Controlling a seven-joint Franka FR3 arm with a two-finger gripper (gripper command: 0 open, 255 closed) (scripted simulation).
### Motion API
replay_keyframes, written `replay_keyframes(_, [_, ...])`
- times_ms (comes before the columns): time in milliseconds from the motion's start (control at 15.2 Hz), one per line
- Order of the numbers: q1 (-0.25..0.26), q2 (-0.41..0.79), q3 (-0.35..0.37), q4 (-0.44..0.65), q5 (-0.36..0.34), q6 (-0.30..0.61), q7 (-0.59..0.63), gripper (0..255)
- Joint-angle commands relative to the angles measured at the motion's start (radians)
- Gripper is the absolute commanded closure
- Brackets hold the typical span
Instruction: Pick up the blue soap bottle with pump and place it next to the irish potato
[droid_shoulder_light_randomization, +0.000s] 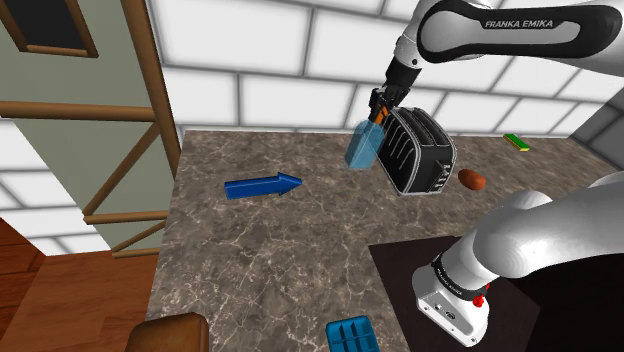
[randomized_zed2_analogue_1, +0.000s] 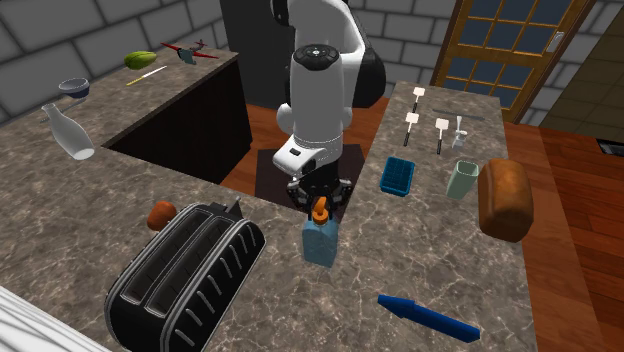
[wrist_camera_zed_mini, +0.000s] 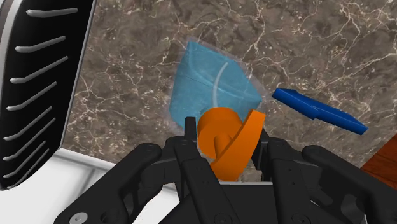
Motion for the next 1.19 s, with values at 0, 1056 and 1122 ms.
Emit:
replay_keyframes(0, [0.0, -0.004, 0.001, 0.026, 0.0, -0.03, 0.001, 255])
replay_keyframes(1056, [0.003, 0.006, 0.005, 0.25, 0.002, -0.244, 0.006, 255])
replay_keyframes(1122, [0.003, 0.009, 0.005, 0.265, 0.003, -0.257, 0.006, 255])
